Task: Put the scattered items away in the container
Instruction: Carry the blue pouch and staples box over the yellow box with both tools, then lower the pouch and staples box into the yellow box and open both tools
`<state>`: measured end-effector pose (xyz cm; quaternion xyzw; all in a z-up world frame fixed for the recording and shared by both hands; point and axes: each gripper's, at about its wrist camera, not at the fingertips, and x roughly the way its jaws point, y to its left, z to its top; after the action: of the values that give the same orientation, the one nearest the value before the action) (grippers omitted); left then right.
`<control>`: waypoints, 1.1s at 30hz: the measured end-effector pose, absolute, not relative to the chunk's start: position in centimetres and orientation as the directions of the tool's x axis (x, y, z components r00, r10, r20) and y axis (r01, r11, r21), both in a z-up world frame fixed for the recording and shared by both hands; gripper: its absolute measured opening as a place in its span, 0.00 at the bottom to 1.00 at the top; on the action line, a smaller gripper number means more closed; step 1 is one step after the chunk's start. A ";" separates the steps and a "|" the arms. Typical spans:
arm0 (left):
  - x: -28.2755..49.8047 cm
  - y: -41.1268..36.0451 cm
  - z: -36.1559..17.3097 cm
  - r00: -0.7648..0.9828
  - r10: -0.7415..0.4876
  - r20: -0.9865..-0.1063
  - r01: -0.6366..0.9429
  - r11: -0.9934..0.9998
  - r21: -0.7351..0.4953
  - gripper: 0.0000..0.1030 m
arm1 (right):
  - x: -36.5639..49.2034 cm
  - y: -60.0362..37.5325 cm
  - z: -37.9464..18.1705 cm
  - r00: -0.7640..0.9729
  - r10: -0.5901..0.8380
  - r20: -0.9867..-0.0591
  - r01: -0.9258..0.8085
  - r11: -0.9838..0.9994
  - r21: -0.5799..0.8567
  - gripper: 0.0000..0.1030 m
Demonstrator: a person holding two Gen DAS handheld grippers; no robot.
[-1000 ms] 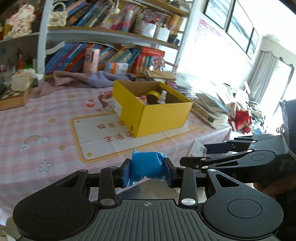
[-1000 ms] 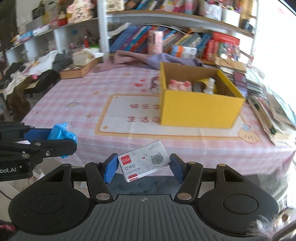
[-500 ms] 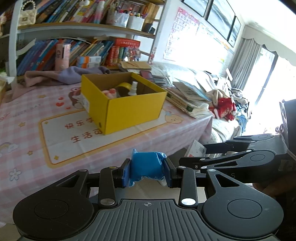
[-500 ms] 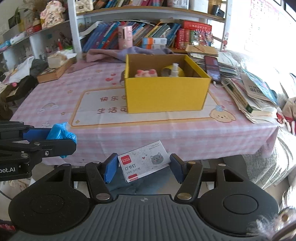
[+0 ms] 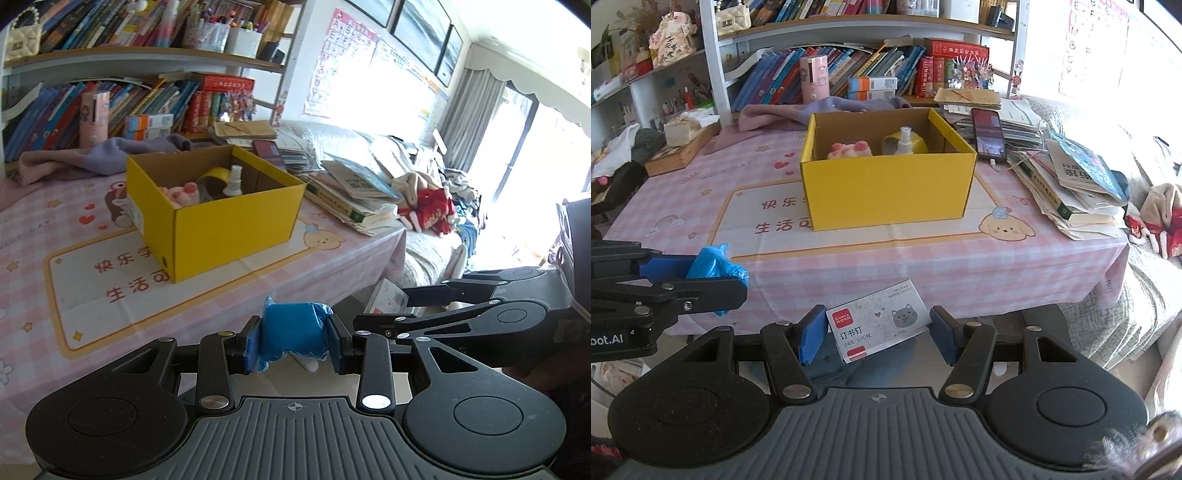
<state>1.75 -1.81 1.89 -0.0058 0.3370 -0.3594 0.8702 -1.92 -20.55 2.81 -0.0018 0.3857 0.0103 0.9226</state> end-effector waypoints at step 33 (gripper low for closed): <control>14.8 -9.3 3.2 0.600 -0.595 -0.535 0.596 0.778 -0.197 0.34 | 12.7 -28.9 4.4 0.725 0.054 -0.687 -0.081 0.997 -0.007 0.56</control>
<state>14.82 -9.29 3.20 0.0008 0.2986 -0.3329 0.8945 12.71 -28.87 4.41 -0.0180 0.3692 0.0363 0.9285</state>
